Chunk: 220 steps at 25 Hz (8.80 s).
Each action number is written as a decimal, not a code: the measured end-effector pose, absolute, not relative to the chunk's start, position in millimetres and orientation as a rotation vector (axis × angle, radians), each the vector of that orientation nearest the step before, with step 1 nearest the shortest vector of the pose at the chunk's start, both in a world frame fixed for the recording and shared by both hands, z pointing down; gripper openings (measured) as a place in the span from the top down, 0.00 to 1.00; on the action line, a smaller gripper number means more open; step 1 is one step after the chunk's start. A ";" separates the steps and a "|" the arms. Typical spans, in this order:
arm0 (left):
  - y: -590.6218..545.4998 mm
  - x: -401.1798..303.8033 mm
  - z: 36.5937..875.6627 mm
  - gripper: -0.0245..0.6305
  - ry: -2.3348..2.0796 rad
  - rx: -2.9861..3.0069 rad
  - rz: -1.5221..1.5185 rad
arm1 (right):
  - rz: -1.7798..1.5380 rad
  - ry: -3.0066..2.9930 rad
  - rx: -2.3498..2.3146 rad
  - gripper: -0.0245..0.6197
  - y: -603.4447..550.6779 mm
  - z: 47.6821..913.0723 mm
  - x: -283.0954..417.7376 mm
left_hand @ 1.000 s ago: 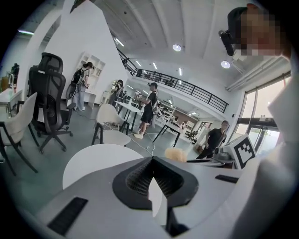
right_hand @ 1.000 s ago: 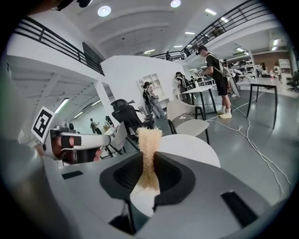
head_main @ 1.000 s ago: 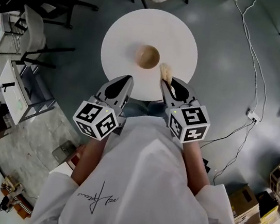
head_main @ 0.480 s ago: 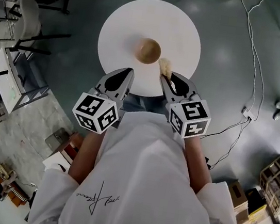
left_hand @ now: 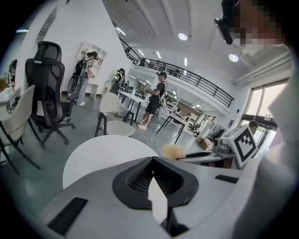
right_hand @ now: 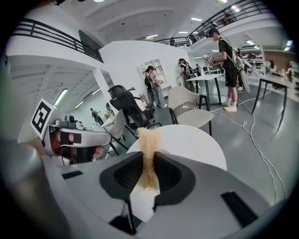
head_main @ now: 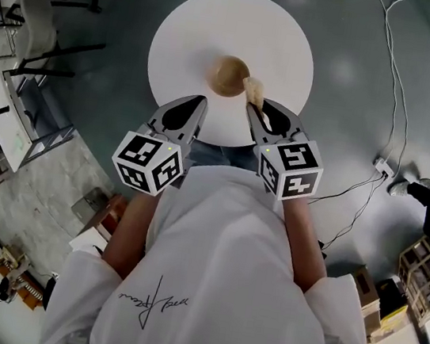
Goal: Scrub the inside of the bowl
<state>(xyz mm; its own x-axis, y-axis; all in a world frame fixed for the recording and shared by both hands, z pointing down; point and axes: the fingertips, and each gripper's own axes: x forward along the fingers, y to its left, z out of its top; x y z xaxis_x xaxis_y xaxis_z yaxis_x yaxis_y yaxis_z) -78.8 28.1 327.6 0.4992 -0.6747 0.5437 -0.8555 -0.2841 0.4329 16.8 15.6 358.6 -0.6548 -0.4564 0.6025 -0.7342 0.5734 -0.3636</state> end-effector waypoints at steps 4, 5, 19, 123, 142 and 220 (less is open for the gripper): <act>21.6 -77.5 339.8 0.95 -1.235 2.034 0.362 | 0.849 -2.343 0.958 0.83 7.1 366.6 21.1; 20.6 -77.9 342.7 0.95 -1.230 2.034 0.373 | 0.856 -2.338 0.961 0.83 5.7 368.8 22.0; 17.3 -93.2 384.4 0.95 -1.149 1.955 0.496 | 0.847 -2.267 1.017 0.83 -1.8 396.7 26.0; -33.3 -110.6 528.6 0.94 -1.037 1.607 0.499 | 0.817 -2.135 0.861 0.83 -4.2 505.6 9.5; -34.1 -109.8 527.8 0.94 -1.042 1.606 0.502 | 0.856 -2.127 0.846 0.83 9.4 507.0 9.7; -33.3 -112.5 528.6 0.94 -1.058 1.580 0.457 | 0.966 -2.159 0.713 0.83 49.1 507.6 -37.2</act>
